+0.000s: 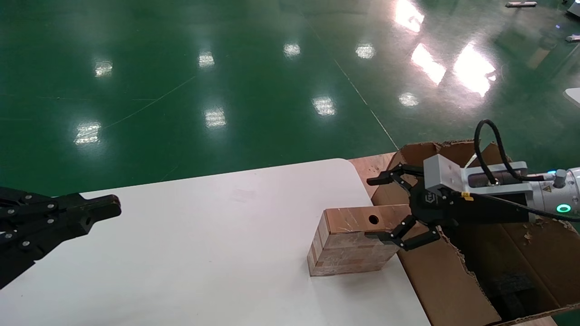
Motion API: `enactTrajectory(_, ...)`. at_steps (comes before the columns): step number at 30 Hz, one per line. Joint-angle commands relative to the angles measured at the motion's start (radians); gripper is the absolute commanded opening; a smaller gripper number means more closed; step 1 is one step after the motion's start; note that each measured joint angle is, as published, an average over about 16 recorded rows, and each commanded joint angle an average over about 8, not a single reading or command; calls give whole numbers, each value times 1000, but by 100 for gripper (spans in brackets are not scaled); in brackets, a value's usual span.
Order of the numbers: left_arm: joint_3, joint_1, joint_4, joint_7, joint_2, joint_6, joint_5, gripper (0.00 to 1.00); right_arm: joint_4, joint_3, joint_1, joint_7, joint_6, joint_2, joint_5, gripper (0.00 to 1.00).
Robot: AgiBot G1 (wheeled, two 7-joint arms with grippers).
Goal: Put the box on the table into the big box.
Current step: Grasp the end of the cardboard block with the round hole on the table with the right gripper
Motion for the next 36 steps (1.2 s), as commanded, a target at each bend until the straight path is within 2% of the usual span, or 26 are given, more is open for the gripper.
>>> enactTrajectory(1,0,0,0,0,0,0,0,0,-6,-15,4,-8,0,2,1,100)
enactTrajectory(15,0,0,0,0,0,0,0,0,-63,-105,51,-54,-1,-17,0,100)
enactTrajectory(36,0,0,0,0,0,0,0,0,-81,-232,89,-85,-1,-13,42,100)
